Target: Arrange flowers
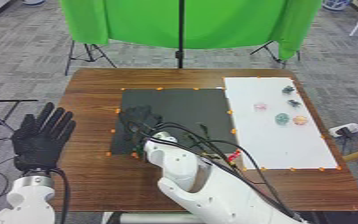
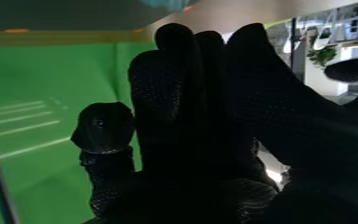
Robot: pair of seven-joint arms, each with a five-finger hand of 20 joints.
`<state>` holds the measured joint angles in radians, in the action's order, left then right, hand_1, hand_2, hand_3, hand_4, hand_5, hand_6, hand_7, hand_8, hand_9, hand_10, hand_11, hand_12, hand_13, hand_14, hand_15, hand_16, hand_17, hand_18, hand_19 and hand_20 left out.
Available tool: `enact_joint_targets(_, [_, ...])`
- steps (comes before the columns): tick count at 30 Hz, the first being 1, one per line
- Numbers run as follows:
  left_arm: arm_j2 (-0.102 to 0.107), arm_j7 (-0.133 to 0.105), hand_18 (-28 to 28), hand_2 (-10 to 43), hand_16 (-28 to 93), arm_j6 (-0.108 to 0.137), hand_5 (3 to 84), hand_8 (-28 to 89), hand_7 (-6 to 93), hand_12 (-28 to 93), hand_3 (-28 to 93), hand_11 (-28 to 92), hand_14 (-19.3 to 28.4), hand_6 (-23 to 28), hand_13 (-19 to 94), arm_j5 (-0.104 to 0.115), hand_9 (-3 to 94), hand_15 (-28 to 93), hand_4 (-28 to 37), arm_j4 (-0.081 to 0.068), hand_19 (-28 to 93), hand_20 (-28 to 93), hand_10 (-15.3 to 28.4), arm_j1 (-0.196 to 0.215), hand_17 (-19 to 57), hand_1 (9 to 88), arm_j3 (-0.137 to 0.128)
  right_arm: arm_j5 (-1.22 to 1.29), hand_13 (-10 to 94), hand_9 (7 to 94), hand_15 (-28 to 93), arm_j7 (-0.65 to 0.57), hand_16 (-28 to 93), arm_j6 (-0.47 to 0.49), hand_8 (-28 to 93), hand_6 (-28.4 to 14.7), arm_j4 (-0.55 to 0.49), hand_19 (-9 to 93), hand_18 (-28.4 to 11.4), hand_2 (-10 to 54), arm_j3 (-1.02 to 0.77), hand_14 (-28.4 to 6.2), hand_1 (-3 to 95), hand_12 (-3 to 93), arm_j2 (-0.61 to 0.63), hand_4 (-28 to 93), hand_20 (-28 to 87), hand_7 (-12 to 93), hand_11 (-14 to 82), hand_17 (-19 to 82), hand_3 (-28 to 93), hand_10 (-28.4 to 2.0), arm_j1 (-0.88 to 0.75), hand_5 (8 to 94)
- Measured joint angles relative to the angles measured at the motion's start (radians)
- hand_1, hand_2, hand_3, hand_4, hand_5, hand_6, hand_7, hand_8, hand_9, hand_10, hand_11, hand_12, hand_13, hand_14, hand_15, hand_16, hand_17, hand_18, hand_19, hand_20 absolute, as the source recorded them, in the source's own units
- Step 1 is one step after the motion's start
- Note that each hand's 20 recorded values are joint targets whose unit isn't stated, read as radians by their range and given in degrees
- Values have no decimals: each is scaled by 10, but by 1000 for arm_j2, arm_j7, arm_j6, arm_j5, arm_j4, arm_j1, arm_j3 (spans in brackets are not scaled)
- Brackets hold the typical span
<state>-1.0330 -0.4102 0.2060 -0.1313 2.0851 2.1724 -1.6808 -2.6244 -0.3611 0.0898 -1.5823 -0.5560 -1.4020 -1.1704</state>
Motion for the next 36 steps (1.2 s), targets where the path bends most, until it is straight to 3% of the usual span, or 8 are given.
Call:
enact_joint_targets(10, [-8,1,143,81,-76,0,412,-98,103,83,789,187,164,99,256,0,349,344,-283,1,347,100,161,15,-95,281,-6,-15,582,631,761,-68,272,63,-138,-40,-34,932,-268,-95,1,-160,466,202,40,-283,609,204,342,355,787,-185,-2,695])
enact_joint_targets(16, [-9,13,142,82,-76,0,413,-98,104,83,788,189,165,99,256,-1,349,345,-283,-6,347,100,161,0,-95,282,17,-25,590,650,762,-82,269,96,-129,-38,2,932,-267,-95,1,-159,471,207,30,-283,608,238,353,358,736,-183,-2,717])
enact_joint_targets(23, [-9,23,142,83,-77,0,414,-99,105,82,788,189,165,99,256,-1,349,346,-283,-8,347,99,160,-10,-95,282,28,-38,599,665,759,-95,269,84,-11,-43,33,932,-265,-95,-4,-154,540,207,17,-283,607,286,353,362,660,-176,-6,732])
enact_joint_targets(29, [-11,22,142,84,-78,0,414,-99,104,83,788,189,165,99,257,-1,349,346,-283,-7,347,99,160,-4,-95,282,25,-36,615,736,727,-97,339,9,2,-33,33,932,-264,-95,12,-145,593,348,23,-283,600,340,200,363,678,-146,0,766])
enact_joint_targets(36, [-13,22,142,85,-77,0,414,-99,104,82,788,189,164,99,256,-1,349,345,-283,-7,347,99,161,-1,-94,282,24,-35,617,747,721,-93,352,-36,7,-33,16,932,-265,-95,34,-141,593,373,34,-283,599,345,175,363,689,-143,8,762])
